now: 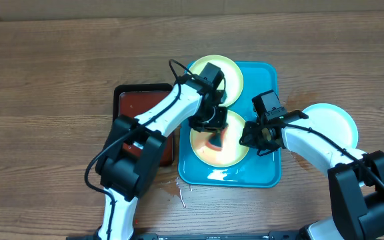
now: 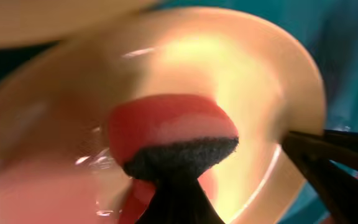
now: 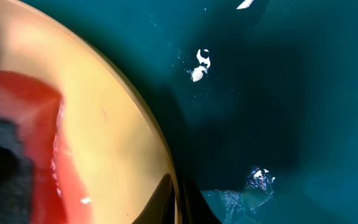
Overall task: Clean dirty plates on tray and stack at the side
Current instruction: 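Scrub the red smear on the lower yellow plate with the sponge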
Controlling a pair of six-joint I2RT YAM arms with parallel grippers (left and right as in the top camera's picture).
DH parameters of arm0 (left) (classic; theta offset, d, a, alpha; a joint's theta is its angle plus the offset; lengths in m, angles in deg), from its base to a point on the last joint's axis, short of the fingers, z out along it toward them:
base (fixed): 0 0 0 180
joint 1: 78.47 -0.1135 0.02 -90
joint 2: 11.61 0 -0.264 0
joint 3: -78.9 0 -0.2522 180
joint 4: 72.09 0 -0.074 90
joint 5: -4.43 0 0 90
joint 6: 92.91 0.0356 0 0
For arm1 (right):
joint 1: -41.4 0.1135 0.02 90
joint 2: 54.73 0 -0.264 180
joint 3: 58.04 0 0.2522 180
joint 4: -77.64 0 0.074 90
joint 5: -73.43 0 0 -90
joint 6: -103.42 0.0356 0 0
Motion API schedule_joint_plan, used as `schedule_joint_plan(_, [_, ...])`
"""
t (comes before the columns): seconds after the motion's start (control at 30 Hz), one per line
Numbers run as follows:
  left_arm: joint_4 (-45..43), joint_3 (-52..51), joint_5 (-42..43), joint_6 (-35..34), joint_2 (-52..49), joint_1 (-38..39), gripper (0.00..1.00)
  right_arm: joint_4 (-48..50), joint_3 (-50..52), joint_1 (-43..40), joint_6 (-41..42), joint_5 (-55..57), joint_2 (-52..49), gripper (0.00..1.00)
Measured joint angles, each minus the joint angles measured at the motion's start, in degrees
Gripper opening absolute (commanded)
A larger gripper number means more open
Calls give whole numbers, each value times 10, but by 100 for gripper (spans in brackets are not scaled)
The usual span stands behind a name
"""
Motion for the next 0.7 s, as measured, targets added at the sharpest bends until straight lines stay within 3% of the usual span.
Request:
schedule_joint_plan(0.17, [21,0,29,0,-6,14,4,-3,0,0,1,0,0,4])
schedule_joint_plan(0.33, [83,2,3,-12,-6,16,4,-4,-1,0,1,0,0,4])
schedule_joint_plan(0.7, [157,27,-230,-33,-6,7,4,-5,-2,0,2,-1,0,4])
